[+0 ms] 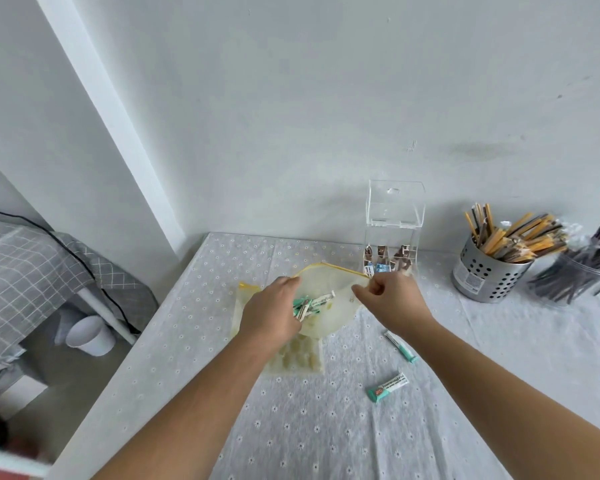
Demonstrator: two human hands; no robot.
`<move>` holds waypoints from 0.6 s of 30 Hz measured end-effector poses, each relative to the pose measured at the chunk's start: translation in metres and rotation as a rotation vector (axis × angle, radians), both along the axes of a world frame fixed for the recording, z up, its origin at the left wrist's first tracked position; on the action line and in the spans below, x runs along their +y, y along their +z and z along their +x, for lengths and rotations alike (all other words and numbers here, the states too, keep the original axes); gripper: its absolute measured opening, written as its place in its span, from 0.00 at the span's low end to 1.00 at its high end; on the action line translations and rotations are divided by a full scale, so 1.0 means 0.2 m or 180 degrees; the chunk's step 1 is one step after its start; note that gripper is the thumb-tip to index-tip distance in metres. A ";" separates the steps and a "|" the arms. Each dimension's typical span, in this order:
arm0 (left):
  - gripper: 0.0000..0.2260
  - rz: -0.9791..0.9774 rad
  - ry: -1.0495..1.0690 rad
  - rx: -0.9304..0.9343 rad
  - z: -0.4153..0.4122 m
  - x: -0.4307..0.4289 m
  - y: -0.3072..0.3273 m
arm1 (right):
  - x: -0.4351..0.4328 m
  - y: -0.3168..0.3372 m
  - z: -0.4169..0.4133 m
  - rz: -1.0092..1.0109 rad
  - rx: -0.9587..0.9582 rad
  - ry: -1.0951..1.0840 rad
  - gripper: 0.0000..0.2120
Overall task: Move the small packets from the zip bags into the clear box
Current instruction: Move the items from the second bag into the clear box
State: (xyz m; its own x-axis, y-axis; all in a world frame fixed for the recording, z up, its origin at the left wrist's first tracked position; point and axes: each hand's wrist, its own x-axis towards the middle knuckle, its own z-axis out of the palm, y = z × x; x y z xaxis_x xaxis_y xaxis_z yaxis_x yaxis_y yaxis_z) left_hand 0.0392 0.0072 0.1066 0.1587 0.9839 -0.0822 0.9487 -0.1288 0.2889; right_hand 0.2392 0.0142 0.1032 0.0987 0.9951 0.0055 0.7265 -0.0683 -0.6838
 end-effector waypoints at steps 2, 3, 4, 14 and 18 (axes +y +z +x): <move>0.34 -0.0047 -0.0008 -0.0103 0.01 0.00 -0.05 | -0.02 0.02 -0.04 0.0420 0.0065 0.0173 0.16; 0.34 -0.0047 0.0002 -0.0164 0.01 0.00 -0.07 | -0.03 0.02 -0.08 0.0514 0.0117 0.0438 0.12; 0.34 -0.0034 0.0016 -0.0221 0.01 0.00 -0.08 | -0.03 0.01 -0.11 0.0496 0.0109 0.0754 0.08; 0.35 0.0003 -0.0190 -0.0556 -0.02 0.00 -0.07 | 0.36 -0.46 -0.40 -0.1095 -0.1603 0.1905 0.27; 0.35 -0.0028 -0.0257 -0.0635 -0.02 0.03 -0.06 | 0.43 -0.55 -0.41 -0.1127 -0.1768 0.1942 0.21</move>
State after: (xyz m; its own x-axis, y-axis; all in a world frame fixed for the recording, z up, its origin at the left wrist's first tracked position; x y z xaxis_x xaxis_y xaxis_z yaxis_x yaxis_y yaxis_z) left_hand 0.0345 0.0138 0.0941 0.2510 0.9667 -0.0498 0.8592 -0.1988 0.4715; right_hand 0.1571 0.1004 -0.0065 -0.3732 0.8261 -0.4222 0.9252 0.2978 -0.2352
